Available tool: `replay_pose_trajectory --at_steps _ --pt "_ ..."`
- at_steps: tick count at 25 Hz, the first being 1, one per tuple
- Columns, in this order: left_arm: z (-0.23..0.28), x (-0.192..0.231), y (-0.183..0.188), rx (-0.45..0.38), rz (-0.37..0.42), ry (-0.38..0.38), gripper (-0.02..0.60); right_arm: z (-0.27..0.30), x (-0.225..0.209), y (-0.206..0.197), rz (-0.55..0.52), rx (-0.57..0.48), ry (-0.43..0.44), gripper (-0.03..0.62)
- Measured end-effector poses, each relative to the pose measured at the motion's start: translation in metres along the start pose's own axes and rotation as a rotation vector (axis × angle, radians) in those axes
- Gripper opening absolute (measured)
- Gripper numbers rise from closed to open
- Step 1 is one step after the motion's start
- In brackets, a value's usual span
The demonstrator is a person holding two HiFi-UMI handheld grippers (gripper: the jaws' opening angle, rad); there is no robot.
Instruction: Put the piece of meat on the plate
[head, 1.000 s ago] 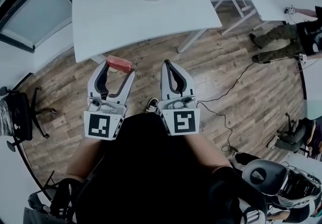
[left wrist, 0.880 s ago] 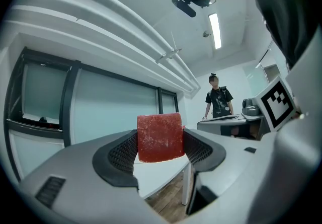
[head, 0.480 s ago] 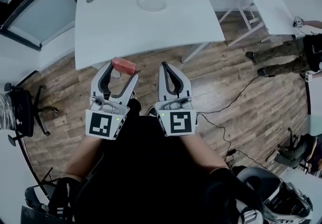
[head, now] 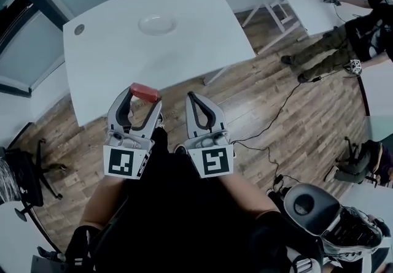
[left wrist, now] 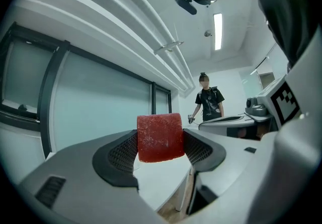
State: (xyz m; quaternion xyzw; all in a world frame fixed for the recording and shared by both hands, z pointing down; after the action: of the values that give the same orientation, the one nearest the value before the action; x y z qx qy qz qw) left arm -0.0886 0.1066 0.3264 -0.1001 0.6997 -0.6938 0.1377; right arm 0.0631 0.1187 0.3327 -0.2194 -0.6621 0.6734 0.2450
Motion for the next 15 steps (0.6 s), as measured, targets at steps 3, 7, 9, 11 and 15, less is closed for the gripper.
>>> replay_pose_trajectory --at_steps 3,7,9,11,15 --pt "0.030 0.014 -0.007 0.015 -0.015 -0.028 0.284 0.027 -0.016 -0.003 0.005 0.019 -0.026 0.003" --pt "0.074 0.041 -0.011 0.028 -0.030 -0.059 0.284 0.075 -0.039 -0.003 -0.011 0.041 -0.046 0.003" --pt "0.091 0.055 -0.012 0.031 -0.033 -0.073 0.284 0.097 -0.047 0.001 -0.019 0.047 -0.055 0.003" --pt "0.106 0.067 -0.012 0.027 -0.037 -0.086 0.284 0.113 -0.052 0.004 -0.028 0.060 -0.061 0.003" --pt "0.134 0.085 -0.015 0.023 -0.046 -0.112 0.284 0.139 -0.062 0.007 -0.029 0.090 -0.079 0.003"
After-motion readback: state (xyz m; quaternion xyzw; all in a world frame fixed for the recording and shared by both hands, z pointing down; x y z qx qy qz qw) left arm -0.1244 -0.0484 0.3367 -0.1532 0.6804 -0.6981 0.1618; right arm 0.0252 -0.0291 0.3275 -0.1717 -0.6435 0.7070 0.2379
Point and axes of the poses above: the fingertips, and each gripper's own axes: z forward along the fingers, x to its left, y out of its top, the point moved 6 cm from there along -z, backward along the fingers, and after that the axes turned 14 degrees about y, right-handed, at the moved point
